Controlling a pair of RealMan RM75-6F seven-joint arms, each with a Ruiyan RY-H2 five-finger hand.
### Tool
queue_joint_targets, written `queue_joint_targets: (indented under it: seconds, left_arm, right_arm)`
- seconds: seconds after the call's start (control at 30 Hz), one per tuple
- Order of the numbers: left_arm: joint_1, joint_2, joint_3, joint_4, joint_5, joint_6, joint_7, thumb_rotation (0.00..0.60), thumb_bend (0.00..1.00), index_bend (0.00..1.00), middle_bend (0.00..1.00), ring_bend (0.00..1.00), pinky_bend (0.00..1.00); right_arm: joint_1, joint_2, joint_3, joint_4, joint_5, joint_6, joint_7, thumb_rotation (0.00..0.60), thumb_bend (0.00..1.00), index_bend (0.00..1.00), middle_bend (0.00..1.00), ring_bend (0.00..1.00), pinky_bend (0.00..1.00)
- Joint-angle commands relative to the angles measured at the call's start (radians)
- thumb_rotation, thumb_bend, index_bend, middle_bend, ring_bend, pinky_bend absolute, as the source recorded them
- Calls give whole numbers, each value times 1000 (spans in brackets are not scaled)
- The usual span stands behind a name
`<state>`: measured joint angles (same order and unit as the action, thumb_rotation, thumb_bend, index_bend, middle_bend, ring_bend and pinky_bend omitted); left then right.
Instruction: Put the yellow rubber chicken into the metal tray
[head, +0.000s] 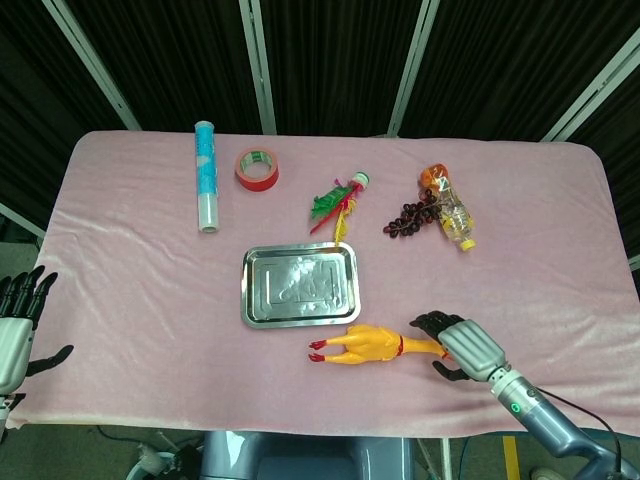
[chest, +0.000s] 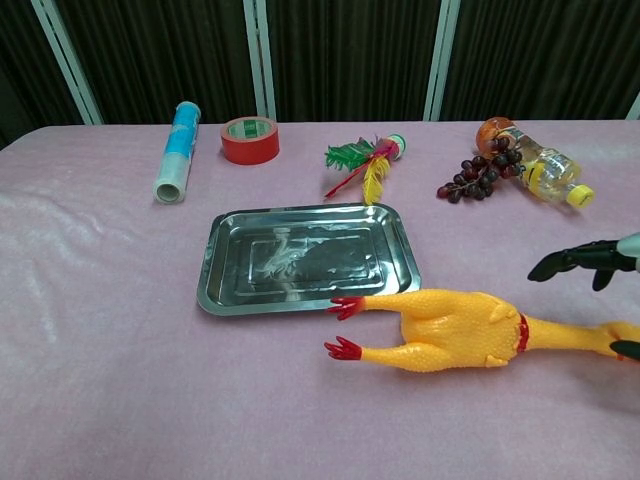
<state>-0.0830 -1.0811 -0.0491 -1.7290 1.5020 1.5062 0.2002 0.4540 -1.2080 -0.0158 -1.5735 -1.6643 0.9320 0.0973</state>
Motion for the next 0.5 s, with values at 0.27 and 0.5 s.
queue_joint_targets:
  seconds: [0.27,0.5]
  left_arm:
    - [-4,-2,0,3,-13,-14,3,600,32,1,0,0,0]
    - [-6,-6,0,12,-24,-23,-2,600,32,1,0,0,0]
  right_arm:
    - [61,-49,14,17,62,-95,-50,600,367,191,173,163,264]
    - [87,-85,26,45,98,-122,-65,600,367,259,214,208,267]
